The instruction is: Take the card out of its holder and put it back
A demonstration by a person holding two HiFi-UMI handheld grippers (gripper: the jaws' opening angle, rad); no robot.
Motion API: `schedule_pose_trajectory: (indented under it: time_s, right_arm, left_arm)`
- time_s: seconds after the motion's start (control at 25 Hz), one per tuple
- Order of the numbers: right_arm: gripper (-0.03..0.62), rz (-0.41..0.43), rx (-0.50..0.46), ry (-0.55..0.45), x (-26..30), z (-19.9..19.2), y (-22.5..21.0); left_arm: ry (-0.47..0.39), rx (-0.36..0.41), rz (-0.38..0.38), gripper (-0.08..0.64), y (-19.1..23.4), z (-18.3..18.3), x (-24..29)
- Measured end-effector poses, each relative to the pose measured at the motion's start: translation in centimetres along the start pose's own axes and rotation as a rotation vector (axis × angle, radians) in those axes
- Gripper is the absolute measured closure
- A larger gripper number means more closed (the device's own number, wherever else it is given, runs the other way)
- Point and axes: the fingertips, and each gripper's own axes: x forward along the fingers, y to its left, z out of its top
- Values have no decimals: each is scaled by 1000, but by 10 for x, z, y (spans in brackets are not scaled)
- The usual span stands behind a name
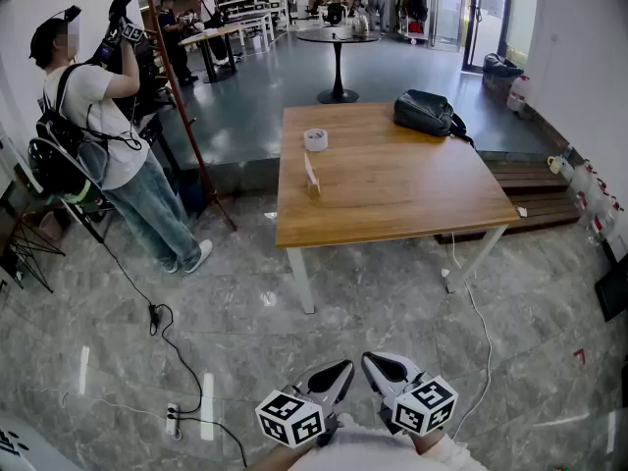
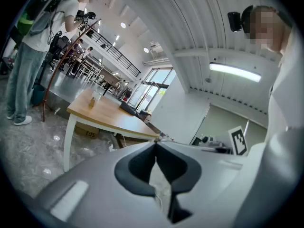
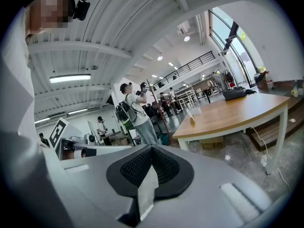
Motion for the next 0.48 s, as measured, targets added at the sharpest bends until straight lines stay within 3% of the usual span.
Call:
schedule_pose_trajectory:
  time_s: [0.24, 0.48]
  right_arm:
    - [595, -9, 22, 10, -5, -9, -17]
    - [595, -43, 56, 55, 12, -11, -47]
  left_arm:
    - [2, -29, -6, 552, -4, -10, 16]
    - [35, 12, 49, 552, 19, -7, 36]
